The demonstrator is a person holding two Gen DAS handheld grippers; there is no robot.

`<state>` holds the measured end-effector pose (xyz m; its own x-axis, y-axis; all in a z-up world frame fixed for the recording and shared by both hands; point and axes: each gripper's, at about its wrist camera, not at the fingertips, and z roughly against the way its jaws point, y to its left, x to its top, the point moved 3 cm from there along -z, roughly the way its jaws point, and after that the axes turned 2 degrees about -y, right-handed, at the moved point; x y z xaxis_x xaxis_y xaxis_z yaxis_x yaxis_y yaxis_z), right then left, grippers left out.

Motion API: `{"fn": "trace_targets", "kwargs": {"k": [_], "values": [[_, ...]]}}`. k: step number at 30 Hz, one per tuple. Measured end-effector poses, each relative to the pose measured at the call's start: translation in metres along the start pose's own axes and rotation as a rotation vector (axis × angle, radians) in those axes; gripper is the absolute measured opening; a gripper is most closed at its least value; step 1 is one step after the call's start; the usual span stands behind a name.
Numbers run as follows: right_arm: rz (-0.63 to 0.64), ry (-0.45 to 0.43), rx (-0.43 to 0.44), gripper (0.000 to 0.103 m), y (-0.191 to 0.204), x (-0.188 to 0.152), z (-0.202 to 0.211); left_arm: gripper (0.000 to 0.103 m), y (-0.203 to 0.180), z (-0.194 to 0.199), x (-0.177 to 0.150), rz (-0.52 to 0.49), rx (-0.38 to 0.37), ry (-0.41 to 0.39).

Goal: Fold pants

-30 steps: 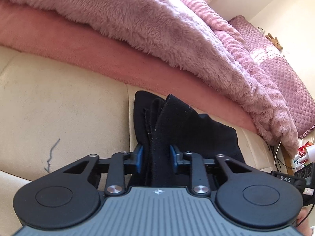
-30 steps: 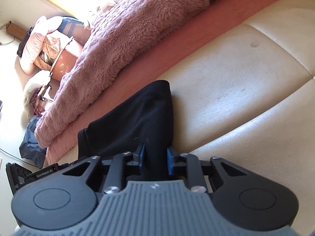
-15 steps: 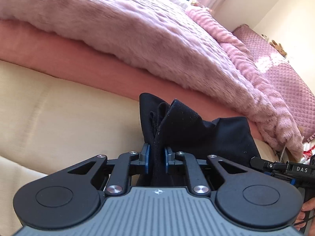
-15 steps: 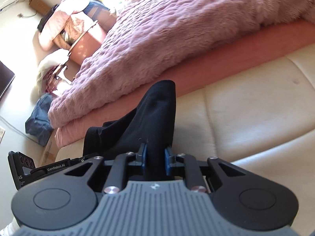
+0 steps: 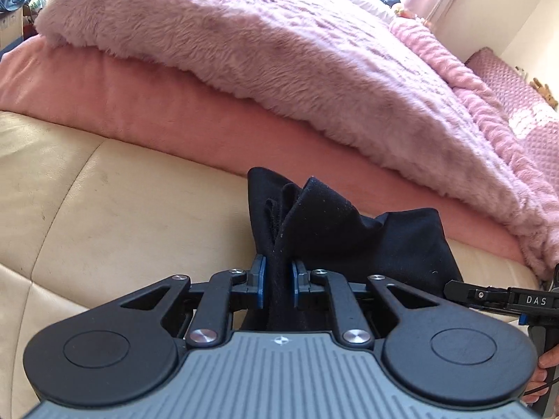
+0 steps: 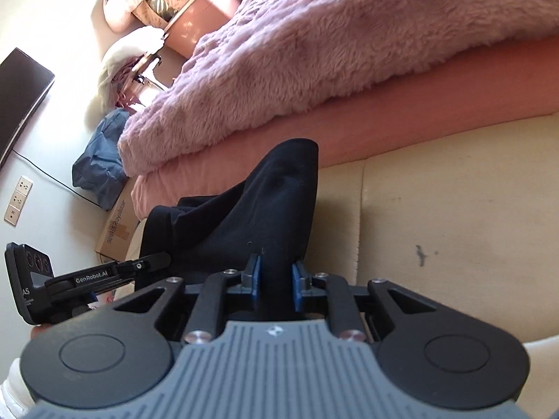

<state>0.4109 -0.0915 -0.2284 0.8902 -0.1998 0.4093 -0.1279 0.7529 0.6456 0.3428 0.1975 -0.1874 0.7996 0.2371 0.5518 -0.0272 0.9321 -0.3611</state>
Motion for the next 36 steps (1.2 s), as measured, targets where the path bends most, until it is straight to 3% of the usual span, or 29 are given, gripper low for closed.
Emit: {"fn": "trace_targets", "kwargs": {"k": [2, 5, 7, 11, 15, 17, 23, 29, 31, 33, 36], "values": [[0.006, 0.008, -0.017, 0.013, -0.002, 0.001, -0.009, 0.017, 0.011, -0.006, -0.001, 0.016, -0.011, 0.002], [0.026, 0.019, -0.052, 0.014, -0.008, 0.000, -0.017, 0.037, 0.024, -0.013, -0.006, 0.071, -0.028, 0.001], [0.023, 0.028, -0.074, 0.015, -0.017, -0.001, -0.021, 0.057, 0.032, -0.019, -0.009, 0.093, -0.024, -0.013], [0.040, 0.018, -0.094, 0.018, -0.021, -0.003, -0.027, 0.059, 0.043, -0.020, -0.013, 0.174, -0.065, -0.044], [0.113, 0.010, -0.134, 0.029, -0.009, -0.001, -0.020, 0.058, 0.038, -0.004, -0.009, 0.163, 0.024, -0.110], [0.164, -0.009, -0.170, 0.029, -0.002, -0.002, -0.012, 0.057, 0.036, 0.008, -0.008, 0.171, 0.039, -0.138], [0.317, -0.109, -0.210, 0.030, 0.036, -0.007, 0.027, 0.054, -0.014, 0.053, -0.007, 0.005, 0.110, -0.214], [0.472, -0.322, -0.231, 0.056, 0.097, -0.020, 0.102, 0.054, -0.090, 0.122, -0.020, -0.186, 0.157, -0.357], [0.508, -0.422, -0.254, 0.075, 0.116, -0.028, 0.134, 0.055, -0.111, 0.148, -0.026, -0.231, 0.168, -0.422], [0.537, -0.509, -0.256, 0.080, 0.132, -0.038, 0.165, 0.056, -0.128, 0.171, -0.033, -0.280, 0.202, -0.481], [0.548, -0.573, -0.253, 0.081, 0.148, -0.058, 0.200, 0.062, -0.149, 0.203, -0.049, -0.330, 0.245, -0.558]]}}
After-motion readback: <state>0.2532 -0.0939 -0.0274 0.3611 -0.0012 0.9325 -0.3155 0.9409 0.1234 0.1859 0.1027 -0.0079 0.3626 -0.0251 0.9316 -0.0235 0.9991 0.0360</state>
